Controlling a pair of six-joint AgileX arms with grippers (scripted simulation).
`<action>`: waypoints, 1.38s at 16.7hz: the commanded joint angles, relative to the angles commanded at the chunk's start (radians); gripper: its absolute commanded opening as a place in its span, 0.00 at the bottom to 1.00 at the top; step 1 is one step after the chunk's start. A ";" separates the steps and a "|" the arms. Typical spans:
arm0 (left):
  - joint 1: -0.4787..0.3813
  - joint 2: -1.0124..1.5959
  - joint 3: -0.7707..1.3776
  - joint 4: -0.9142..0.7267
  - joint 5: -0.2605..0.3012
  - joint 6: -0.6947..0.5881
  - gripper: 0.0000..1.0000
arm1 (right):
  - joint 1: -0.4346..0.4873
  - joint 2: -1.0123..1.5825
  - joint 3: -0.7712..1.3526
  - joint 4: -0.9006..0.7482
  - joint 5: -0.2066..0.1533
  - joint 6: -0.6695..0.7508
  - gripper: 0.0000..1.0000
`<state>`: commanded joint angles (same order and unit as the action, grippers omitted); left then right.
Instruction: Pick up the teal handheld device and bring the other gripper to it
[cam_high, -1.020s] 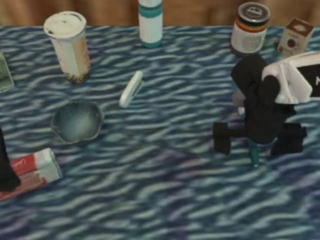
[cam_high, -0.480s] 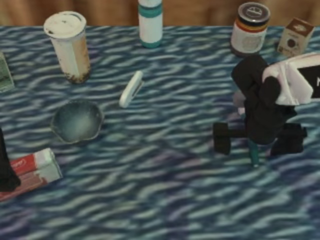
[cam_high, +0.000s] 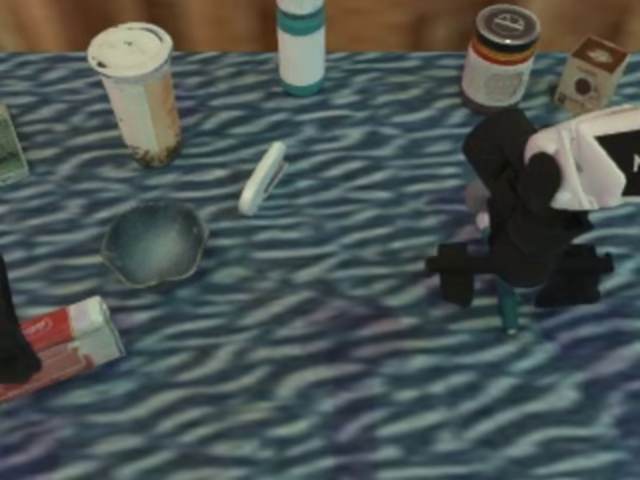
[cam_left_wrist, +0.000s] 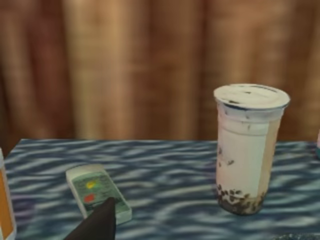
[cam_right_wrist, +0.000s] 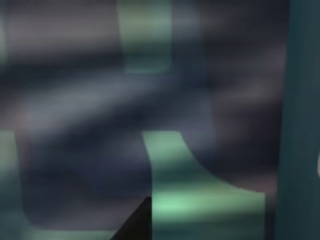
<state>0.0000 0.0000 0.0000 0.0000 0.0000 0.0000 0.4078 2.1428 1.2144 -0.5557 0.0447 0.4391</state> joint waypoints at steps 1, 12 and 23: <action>0.000 0.000 0.000 0.000 0.000 0.000 1.00 | 0.000 0.000 0.000 0.000 0.000 0.000 0.10; 0.000 0.000 0.000 0.000 0.000 0.000 1.00 | 0.003 -0.062 0.022 -0.030 0.021 -0.013 0.00; 0.000 0.000 0.000 0.000 0.000 0.000 1.00 | 0.007 -0.171 -0.133 0.573 -0.154 -0.174 0.00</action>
<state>0.0000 0.0000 0.0000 0.0000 0.0000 0.0000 0.4145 1.9722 1.0811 0.0170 -0.1095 0.2656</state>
